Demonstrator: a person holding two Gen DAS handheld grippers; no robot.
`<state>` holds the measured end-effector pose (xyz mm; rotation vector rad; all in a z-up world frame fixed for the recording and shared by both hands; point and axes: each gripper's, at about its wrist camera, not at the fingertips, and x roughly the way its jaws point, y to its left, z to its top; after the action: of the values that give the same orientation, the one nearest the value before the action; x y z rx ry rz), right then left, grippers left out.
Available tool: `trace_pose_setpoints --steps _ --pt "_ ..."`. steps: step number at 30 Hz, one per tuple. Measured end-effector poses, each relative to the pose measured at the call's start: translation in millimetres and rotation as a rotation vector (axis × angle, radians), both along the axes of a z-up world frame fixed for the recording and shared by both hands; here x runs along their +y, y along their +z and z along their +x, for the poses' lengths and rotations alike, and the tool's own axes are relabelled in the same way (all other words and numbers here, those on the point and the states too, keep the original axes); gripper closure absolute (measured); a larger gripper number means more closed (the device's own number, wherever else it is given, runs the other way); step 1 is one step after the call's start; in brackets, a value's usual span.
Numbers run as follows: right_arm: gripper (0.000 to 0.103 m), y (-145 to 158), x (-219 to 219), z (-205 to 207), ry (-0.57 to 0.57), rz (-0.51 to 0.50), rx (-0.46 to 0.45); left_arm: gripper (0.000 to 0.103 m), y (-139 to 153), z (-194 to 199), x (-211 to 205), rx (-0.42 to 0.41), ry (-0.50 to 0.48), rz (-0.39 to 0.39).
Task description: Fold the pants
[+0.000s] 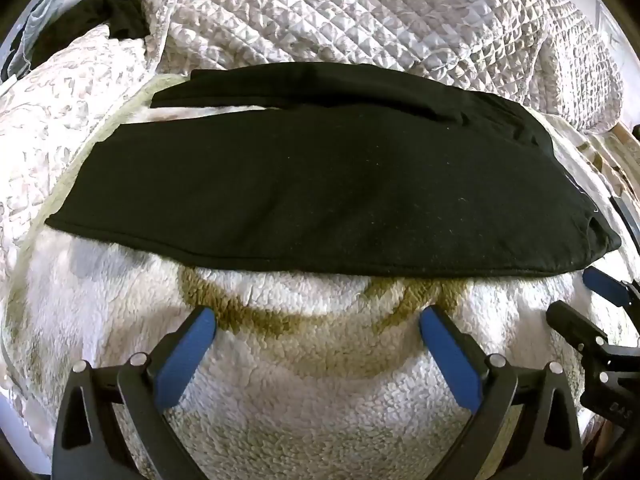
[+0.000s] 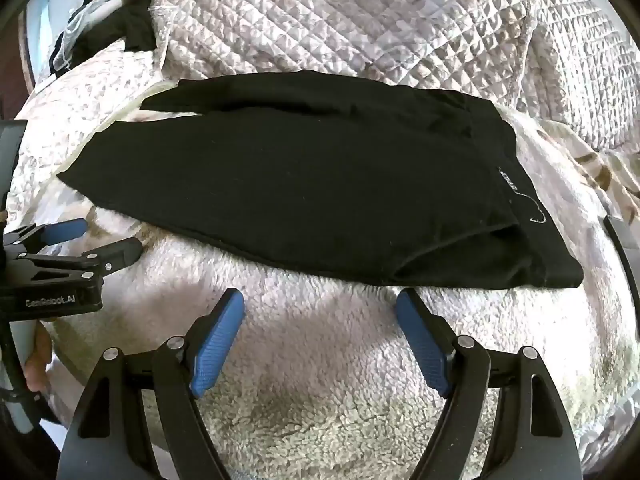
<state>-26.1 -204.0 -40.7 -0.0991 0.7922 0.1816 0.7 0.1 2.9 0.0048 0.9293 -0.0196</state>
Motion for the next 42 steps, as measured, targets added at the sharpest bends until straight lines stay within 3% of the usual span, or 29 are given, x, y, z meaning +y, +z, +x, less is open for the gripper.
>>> trace_pose_setpoints --steps 42 --pt "0.023 -2.5 1.9 -0.8 0.004 -0.063 -0.014 0.000 -1.9 -0.4 1.3 -0.002 -0.001 -0.003"
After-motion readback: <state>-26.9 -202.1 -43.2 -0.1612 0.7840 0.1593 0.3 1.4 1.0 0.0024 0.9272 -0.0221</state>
